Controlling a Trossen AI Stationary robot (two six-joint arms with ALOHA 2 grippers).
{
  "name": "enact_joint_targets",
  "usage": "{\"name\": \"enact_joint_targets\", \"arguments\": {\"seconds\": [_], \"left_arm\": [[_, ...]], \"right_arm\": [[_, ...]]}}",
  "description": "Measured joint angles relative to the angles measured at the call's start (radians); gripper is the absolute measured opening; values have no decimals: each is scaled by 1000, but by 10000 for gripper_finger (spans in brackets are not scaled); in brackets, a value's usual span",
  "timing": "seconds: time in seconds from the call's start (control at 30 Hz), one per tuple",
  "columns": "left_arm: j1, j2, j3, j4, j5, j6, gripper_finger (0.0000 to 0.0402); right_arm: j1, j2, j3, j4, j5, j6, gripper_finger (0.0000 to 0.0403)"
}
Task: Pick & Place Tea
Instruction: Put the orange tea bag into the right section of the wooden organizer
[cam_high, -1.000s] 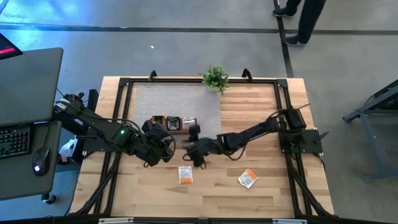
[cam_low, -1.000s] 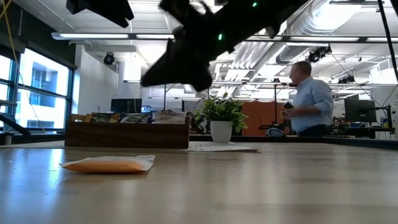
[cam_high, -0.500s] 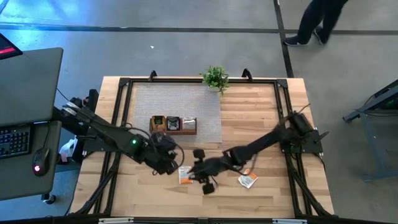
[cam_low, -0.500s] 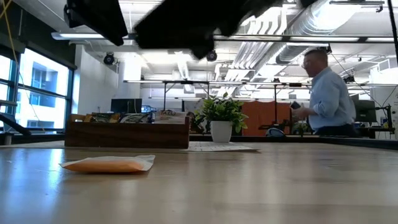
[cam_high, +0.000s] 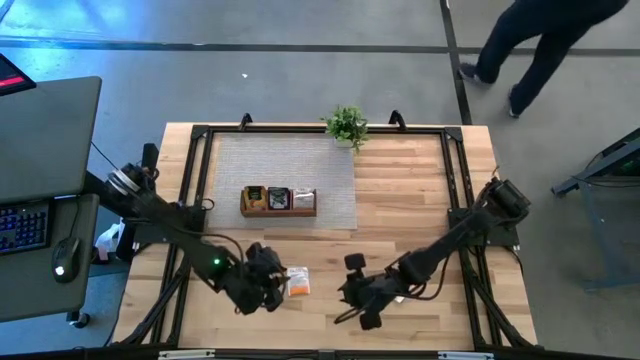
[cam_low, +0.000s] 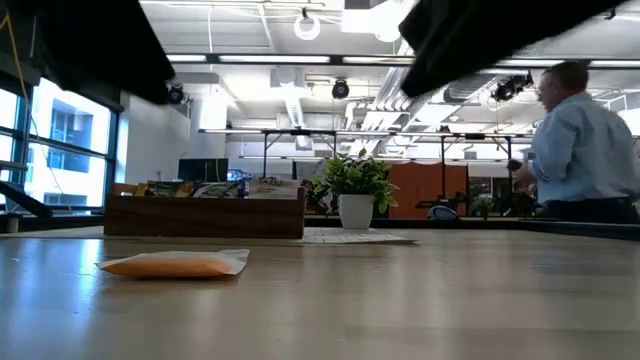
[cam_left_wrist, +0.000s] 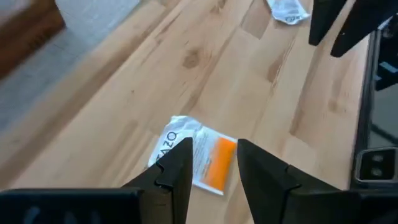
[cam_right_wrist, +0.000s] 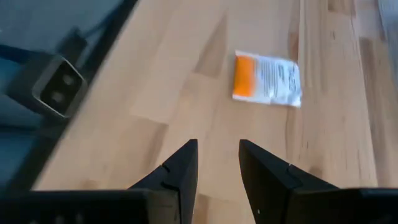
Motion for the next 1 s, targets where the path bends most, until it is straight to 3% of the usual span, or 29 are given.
{"name": "enact_joint_targets", "arguments": {"seconds": [0.13,0.27,0.43,0.57,0.77,1.0], "left_arm": [[7,21,-119,174,15,-30,124],[32,41,-194,252,77,-110,124],[49,67,-208,291,97,-106,124],[54,68,-208,295,104,-106,124],[52,68,-208,298,107,-106,124],[53,68,-208,296,117,-106,124]], "right_arm": [[-8,1,-83,66,2,25,114],[-11,1,-132,64,-70,121,114],[11,2,-126,-35,-221,108,114],[49,1,-96,-208,-259,31,114],[108,2,-98,-512,-219,-19,114],[120,-5,-97,-567,-136,-94,114]]}}
